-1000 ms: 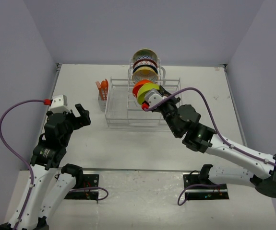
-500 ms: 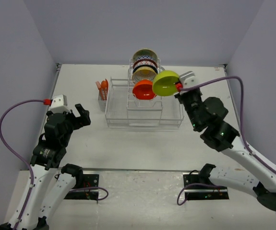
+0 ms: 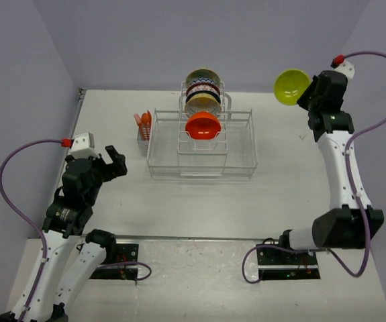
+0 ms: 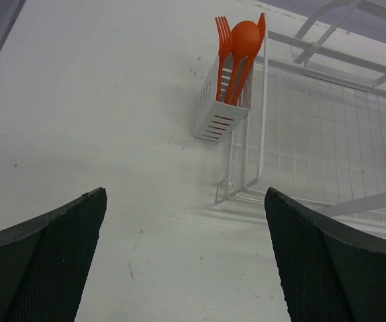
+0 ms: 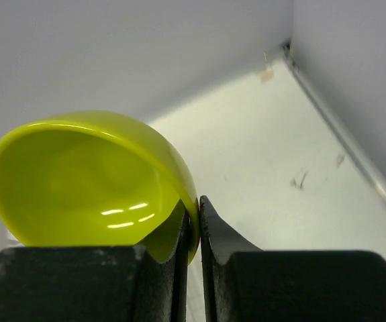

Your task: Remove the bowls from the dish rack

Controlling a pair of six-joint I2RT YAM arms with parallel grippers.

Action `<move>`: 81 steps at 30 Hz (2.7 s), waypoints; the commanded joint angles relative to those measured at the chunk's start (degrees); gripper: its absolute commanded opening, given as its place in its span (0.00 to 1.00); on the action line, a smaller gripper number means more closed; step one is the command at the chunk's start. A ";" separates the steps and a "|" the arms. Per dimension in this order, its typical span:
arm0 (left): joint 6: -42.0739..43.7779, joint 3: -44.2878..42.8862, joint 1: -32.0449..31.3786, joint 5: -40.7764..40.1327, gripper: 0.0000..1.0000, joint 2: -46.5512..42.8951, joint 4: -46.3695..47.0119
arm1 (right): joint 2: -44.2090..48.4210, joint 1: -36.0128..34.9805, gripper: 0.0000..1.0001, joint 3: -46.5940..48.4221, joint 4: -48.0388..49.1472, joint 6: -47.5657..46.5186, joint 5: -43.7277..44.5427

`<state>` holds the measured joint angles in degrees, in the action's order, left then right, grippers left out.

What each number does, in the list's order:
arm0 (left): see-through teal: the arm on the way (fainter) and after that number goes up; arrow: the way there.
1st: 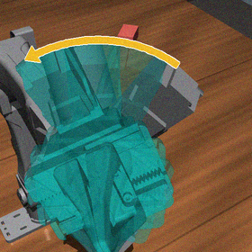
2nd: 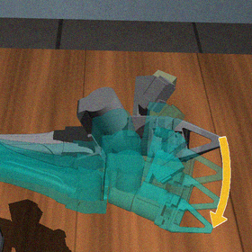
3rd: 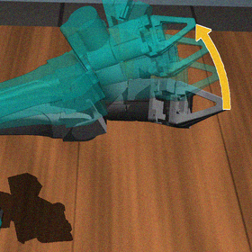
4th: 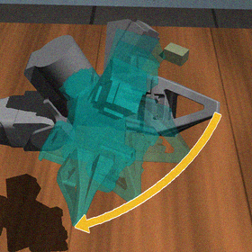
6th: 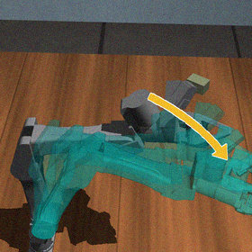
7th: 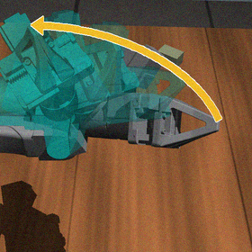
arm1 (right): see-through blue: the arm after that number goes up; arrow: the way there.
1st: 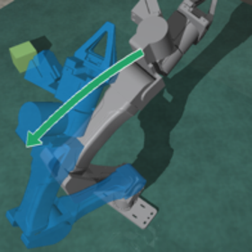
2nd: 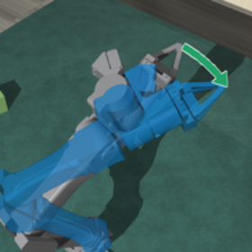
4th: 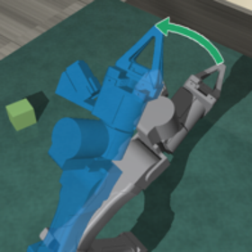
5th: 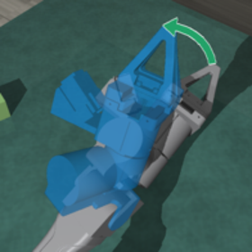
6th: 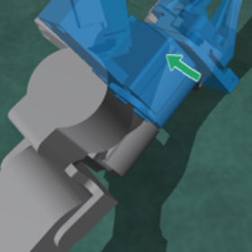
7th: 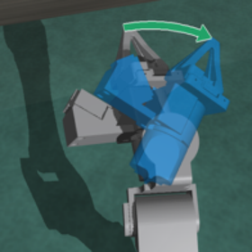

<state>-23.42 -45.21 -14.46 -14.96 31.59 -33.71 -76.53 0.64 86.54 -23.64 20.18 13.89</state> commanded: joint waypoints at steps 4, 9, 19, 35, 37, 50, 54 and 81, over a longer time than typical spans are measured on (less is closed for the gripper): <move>0.39 0.21 -0.83 0.28 1.00 -0.13 2.43 | -5.47 4.27 0.00 -6.46 -1.16 22.87 -3.53; 0.30 0.30 -0.92 0.28 1.00 0.05 2.34 | -11.25 8.14 0.00 -10.17 2.11 28.15 -3.51; 0.30 0.30 -1.01 0.11 1.00 0.66 2.25 | -31.90 12.45 0.00 -0.07 0.26 25.08 -13.63; 0.22 0.21 -1.01 0.02 1.00 1.10 2.16 | -41.16 14.03 0.23 4.43 -5.72 18.31 -12.84; 0.22 0.30 -1.01 -0.07 1.00 1.01 2.16 | -40.72 13.95 0.34 4.25 -5.63 18.14 -13.44; 0.22 0.21 -1.01 -0.16 1.00 1.19 2.16 | -20.44 13.95 0.99 -11.02 7.01 20.15 -15.47; 0.13 0.12 -1.01 -0.42 1.00 1.28 2.07 | -8.74 12.55 0.99 -21.83 15.01 18.67 -17.49; 0.57 -0.23 4.97 1.25 1.00 3.12 2.16 | 2.01 -57.42 0.57 -10.96 13.88 -55.25 29.09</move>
<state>-23.42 -45.21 -9.85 -15.46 34.54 -33.80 -75.02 -56.31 73.41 -12.53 -25.45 36.77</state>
